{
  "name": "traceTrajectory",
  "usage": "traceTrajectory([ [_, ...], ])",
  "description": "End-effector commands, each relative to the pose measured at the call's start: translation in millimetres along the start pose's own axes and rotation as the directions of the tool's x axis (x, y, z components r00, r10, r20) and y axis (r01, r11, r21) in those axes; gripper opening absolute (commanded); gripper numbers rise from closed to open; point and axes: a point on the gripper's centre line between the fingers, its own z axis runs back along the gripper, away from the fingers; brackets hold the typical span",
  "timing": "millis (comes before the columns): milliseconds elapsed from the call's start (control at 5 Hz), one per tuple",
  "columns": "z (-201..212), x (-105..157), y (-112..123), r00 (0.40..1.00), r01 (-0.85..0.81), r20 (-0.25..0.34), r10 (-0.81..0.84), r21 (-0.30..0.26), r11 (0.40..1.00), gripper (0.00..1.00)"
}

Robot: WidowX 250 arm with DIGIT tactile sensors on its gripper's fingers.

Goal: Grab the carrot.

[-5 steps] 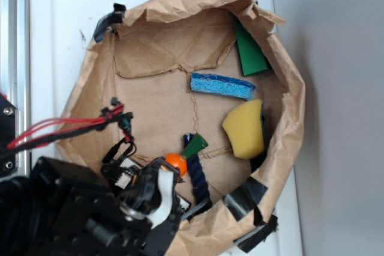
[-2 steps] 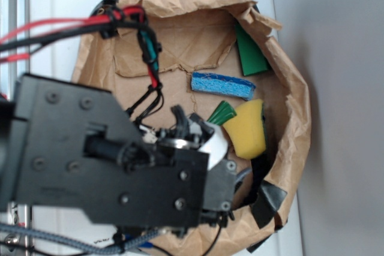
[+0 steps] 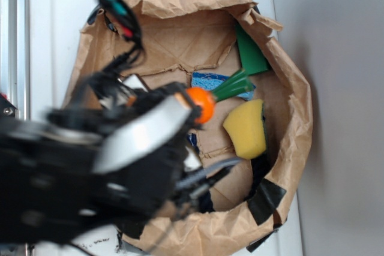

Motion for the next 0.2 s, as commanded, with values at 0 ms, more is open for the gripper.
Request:
traceTrajectory([
  [0, 14.5, 15.3, 30.0, 0.976, 0.203, -0.068, -0.209, -0.087, 0.975, 0.00],
])
